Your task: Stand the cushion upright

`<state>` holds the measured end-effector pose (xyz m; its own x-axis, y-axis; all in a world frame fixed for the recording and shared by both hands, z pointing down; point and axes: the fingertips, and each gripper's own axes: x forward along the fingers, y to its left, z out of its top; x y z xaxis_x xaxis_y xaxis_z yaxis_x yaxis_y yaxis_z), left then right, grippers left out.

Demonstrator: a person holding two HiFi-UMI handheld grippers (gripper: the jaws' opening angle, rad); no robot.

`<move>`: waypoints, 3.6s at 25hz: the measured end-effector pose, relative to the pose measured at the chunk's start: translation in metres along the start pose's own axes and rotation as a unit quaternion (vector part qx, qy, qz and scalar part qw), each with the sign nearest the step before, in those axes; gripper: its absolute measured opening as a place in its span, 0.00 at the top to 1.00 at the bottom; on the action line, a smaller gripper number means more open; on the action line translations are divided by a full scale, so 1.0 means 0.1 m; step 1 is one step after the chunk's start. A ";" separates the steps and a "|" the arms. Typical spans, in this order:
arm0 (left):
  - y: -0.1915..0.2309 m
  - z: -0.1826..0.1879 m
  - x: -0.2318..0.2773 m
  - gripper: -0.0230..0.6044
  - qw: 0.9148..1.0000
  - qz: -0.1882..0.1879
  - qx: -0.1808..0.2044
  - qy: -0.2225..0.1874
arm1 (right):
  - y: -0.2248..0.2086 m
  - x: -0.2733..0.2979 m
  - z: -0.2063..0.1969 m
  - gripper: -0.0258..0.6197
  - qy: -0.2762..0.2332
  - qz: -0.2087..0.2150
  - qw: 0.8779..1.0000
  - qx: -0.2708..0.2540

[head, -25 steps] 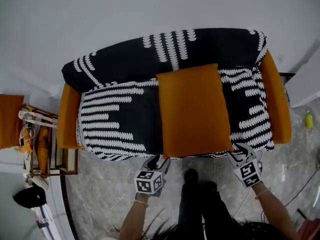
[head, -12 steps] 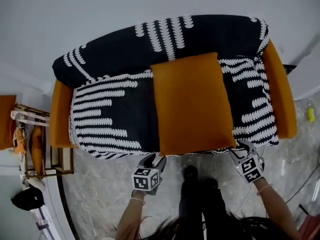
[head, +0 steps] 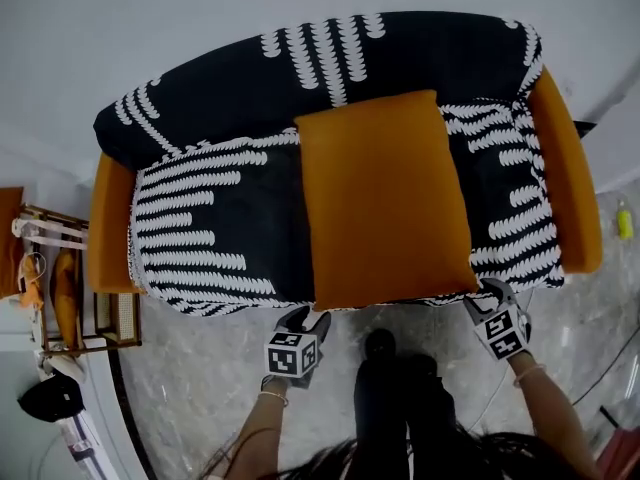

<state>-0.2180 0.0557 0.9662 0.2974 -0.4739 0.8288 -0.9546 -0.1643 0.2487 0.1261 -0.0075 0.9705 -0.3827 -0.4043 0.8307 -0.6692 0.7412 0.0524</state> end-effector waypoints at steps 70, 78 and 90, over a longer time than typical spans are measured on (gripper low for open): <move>-0.48 1.40 -1.83 0.91 0.991 0.045 -0.087 -0.090 | -0.07 -1.60 1.30 0.90 -0.004 -0.053 0.991 0.120; -0.58 1.56 -2.18 0.91 0.989 0.044 -0.093 -0.102 | -0.07 -1.97 1.52 0.90 -0.016 -0.064 0.989 0.130; -0.61 1.92 -2.69 0.91 0.986 0.040 -0.092 -0.135 | -0.10 -2.50 1.94 0.90 -0.059 -0.075 0.982 0.162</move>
<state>-0.2357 0.0273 0.6321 0.1918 -0.6957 0.6923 -0.9549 0.0307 0.2954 0.1047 -0.0184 0.6550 -0.3227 -0.5692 0.7563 -0.8841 0.4667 -0.0260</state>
